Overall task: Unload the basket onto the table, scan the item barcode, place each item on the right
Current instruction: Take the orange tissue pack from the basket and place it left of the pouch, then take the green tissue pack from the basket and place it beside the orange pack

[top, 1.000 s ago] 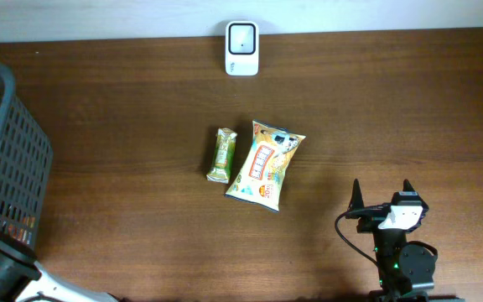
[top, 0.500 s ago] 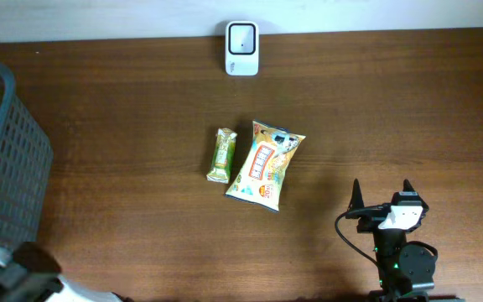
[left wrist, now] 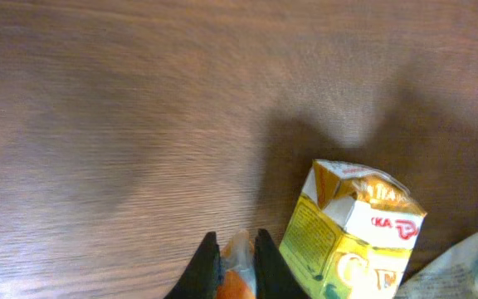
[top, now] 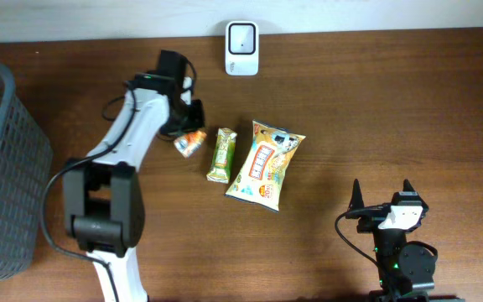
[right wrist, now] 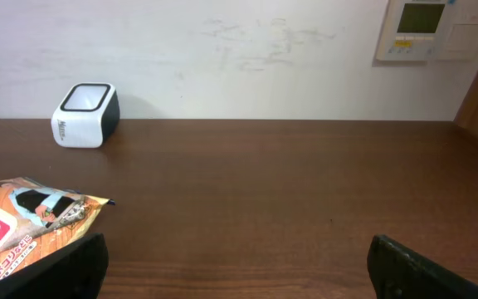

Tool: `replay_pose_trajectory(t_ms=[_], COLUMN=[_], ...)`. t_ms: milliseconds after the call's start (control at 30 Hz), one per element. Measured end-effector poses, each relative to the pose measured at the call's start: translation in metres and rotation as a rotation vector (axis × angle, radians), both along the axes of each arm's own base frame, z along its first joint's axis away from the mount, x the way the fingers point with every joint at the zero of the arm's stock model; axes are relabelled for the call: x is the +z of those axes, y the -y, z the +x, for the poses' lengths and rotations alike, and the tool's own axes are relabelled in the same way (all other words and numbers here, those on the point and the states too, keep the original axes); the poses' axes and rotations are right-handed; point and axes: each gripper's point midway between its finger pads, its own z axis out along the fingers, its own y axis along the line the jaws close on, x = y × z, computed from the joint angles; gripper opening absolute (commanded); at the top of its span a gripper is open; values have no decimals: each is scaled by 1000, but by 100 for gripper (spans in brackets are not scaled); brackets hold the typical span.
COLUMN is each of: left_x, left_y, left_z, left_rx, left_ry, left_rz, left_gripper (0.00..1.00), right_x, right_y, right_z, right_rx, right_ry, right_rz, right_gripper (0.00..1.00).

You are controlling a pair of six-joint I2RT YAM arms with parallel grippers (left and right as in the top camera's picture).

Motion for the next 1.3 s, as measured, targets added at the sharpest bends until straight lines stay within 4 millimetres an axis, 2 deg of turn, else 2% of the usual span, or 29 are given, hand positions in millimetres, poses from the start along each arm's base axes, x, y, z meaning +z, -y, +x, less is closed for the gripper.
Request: replay_pose_trajectory(t_ms=[33, 100, 133, 167, 200, 233, 267, 300, 333, 367, 400, 433, 467, 500, 533, 567, 600, 633, 700, 733, 800, 833, 867, 967, 1100, 1133, 1233, 1267, 1300], left_x=[-7, -8, -4, 8, 28, 70, 105, 156, 221, 265, 291, 303, 302, 298, 295, 291, 286, 277, 246, 208, 152, 124, 103, 58, 41, 27, -2, -12, -17], left_y=[9, 21, 19, 11, 1, -17, -36, -66, -112, -153, -190, -228, -277, -314, -334, -363, -397, -423, -449, -465, -477, -477, -482, -480, -490, -497, -506, -507, -509], left_z=[-3, -2, -2, 3, 10, 27, 36, 42, 35, 17, -4, -30, -64, -86, -97, -117, -145, -171, -196, -209, -208, -208, -206, -211, -226, -238, -249, -250, -250], left_rx=[-21, -41, -35, -18, 3, 47, 87, 155, 261, 358, 447, 551, 696, 806, 868, 958, 1066, 1154, 1235, 1277, 1284, 1278, 1262, 1197, 1167, 1185, 1177, 1170, 1167], left_ry=[-10, 2, -4, -2, 10, 85, 141, 240, 371, 451, 491, 484, 433, 394, 372, 349, 317, 274, 193, 111, 58, 28, 36, 1, -27, -73, -160, -182, -188], left_rz=[3, 1, 5, 18, 42, 75, 104, 133, 163, 193, 220, 255, 293, 322, 338, 346, 370, 387, 386, 372, 356, 352, 370, 392, 435, 440, 474, 476, 479], left_gripper=[78, 78, 78, 78, 78, 78, 78, 78, 76, 71, 70, 69, 70, 71, 72, 73, 76, 77, 77, 76, 74, 74, 74, 75, 74, 73, 68, 65, 55], right_x=[0, 0, 0, 0, 0, 0, 0, 0, 0, 0, 0, 0, 0, 0, 0, 0, 0, 0, 0, 0, 0, 0, 0, 0, 0, 0, 0, 0, 0], right_y=[0, 0, 0, 0, 0, 0, 0, 0, 0, 0, 0, 0, 0, 0, 0, 0, 0, 0, 0, 0, 0, 0, 0, 0, 0, 0, 0, 0, 0], right_z=[0, 0, 0, 0, 0, 0, 0, 0, 0, 0, 0, 0, 0, 0, 0, 0, 0, 0, 0, 0, 0, 0, 0, 0, 0, 0, 0, 0, 0], right_rx=[0, 0, 0, 0, 0, 0, 0, 0, 0, 0, 0, 0, 0, 0, 0, 0, 0, 0, 0, 0, 0, 0, 0, 0, 0, 0, 0, 0, 0], right_ry=[0, 0, 0, 0, -1, -1, 0, 0, 0, 0, -1, 0, -1, -1, -1, 0, 0, 0, -1, -1, 0, 0, 0, 0, 0, 0, 0, 0, 0], right_rz=[0, 0, 0, 0, 0, 0, 0, 0, 0, 0, 0, 0, 0, 0, 0, 0, 0, 0, 0, 1, 0, 0, 0, 0, 0, 0, 0, 0, 0], right_gripper=[99, 99, 99, 99, 99, 99, 99, 99, 99, 99, 99, 99, 99, 99, 99, 99, 99, 99, 99, 99, 99, 99, 99, 99, 99, 99, 98, 99, 99])
